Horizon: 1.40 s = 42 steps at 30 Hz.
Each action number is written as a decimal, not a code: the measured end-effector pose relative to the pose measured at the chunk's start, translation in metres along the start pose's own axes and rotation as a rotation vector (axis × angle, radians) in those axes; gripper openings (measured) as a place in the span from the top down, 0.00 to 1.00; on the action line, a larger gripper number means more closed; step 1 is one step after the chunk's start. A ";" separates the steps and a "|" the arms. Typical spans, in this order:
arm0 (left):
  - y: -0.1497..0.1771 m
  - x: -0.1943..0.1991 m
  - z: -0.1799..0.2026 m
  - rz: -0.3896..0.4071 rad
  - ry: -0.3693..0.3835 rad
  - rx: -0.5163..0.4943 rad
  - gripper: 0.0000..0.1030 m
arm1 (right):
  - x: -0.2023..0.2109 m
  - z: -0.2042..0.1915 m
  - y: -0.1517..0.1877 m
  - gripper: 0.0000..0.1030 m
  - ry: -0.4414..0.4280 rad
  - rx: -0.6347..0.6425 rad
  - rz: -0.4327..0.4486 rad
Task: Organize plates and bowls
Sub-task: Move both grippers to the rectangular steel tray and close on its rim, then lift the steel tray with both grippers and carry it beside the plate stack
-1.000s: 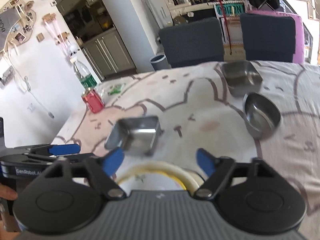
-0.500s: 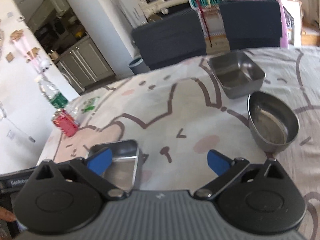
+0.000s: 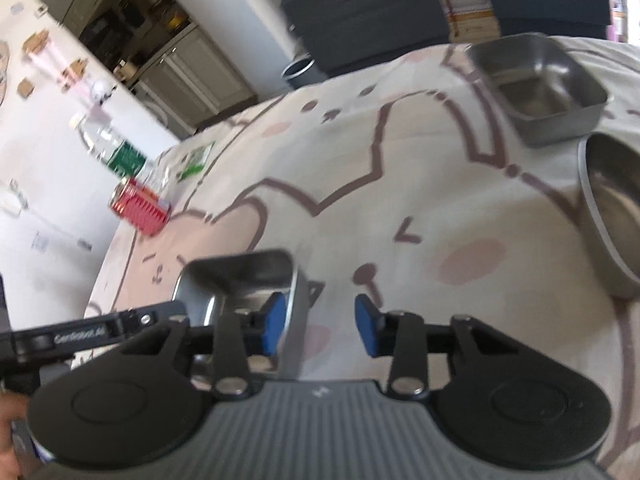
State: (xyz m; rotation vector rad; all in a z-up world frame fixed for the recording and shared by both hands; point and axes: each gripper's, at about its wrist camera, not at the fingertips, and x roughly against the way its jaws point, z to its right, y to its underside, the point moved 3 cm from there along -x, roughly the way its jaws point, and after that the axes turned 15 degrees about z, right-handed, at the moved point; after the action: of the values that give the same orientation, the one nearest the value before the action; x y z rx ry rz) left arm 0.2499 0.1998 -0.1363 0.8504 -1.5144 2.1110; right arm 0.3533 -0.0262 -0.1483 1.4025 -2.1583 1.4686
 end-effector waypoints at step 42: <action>0.058 0.079 0.215 0.014 0.398 -0.035 0.93 | 0.219 0.106 -0.014 0.94 0.117 -0.041 0.274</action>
State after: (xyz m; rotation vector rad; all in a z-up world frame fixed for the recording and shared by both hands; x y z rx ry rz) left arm 0.2073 -0.0237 -0.0747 0.3749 -1.3425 2.0998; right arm 0.2817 -0.2424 -0.0619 1.0105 -2.3627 1.5414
